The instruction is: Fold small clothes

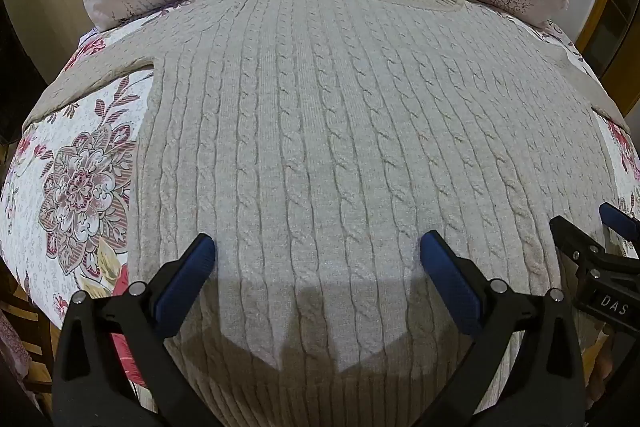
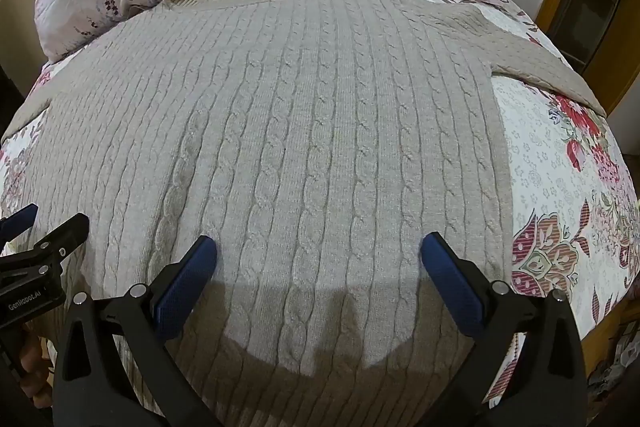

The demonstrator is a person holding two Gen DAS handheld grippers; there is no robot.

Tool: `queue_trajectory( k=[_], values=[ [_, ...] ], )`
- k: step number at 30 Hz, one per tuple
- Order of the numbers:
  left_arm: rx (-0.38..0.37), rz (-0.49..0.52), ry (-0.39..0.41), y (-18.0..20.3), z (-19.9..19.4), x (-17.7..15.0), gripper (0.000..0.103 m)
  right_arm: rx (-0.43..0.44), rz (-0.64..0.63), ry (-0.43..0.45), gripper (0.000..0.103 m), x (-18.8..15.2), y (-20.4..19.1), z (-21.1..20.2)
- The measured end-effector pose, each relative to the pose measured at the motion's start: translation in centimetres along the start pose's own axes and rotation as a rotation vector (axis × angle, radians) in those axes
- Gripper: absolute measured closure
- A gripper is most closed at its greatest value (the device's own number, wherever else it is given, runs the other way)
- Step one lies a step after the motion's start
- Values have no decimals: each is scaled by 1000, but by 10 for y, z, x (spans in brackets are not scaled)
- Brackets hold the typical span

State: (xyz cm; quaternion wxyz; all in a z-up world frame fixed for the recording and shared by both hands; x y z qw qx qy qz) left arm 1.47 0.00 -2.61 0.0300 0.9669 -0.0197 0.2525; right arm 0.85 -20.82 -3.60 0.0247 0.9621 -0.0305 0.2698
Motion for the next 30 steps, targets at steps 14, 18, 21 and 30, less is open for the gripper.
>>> queue_trajectory(
  k=[14,18,21,30],
  values=[
    [0,0,0,0,0,0,2,0,-1,-1,1,0,0,0],
    [0,0,0,0,0,0,2,0,-2,-1,1,0,0,0],
    [0,0,-4,0,0,0,2,1,-5,-2,1,0,0,0],
    [-3,38,-37,2,4,14,2,65,-56,1,1,10,7,-7]
  ],
)
Point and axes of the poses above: each gripper's, at about its wrist camera, not at the fingertips, and z roughly the way its jaws point, y to its right, x to its top, the point moved 3 cm from there along z, roughly the way its jaws point, and after that the axes turned 4 degrees about -x, right-handed, at the moved point
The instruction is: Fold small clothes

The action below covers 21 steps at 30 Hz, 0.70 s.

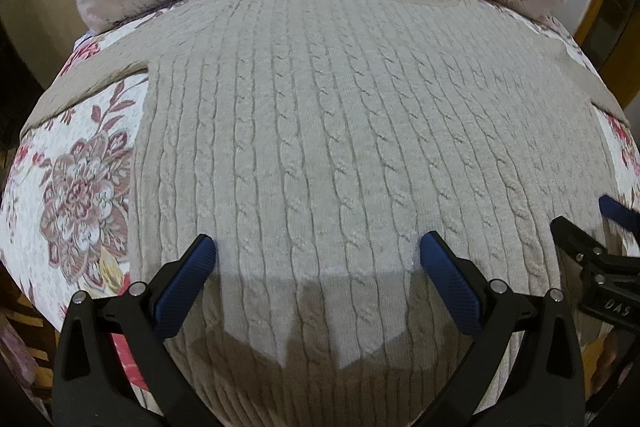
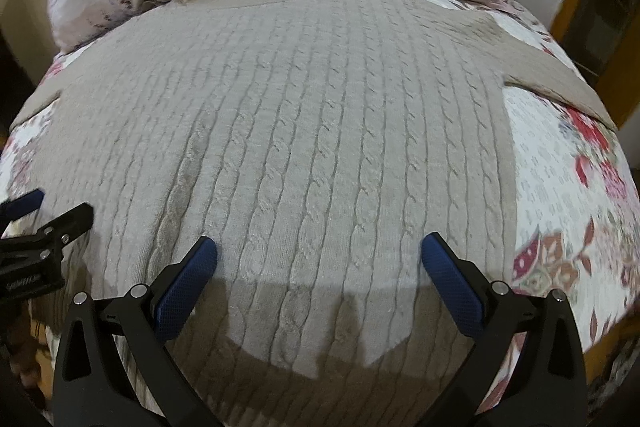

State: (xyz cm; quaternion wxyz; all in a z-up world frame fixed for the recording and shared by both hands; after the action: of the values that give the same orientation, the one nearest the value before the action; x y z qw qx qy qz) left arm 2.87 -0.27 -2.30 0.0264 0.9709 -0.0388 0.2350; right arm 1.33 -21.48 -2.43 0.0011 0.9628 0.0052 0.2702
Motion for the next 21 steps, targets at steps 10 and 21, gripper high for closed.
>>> queue_trajectory(
  k=[10,21],
  values=[
    [-45,-141,163,-48,-19,59,2,-72,648,176,31,82,266,-14],
    [-41,-430,256,-137,-22,95,2,-67,1177,105,81,69,446,52]
  ],
)
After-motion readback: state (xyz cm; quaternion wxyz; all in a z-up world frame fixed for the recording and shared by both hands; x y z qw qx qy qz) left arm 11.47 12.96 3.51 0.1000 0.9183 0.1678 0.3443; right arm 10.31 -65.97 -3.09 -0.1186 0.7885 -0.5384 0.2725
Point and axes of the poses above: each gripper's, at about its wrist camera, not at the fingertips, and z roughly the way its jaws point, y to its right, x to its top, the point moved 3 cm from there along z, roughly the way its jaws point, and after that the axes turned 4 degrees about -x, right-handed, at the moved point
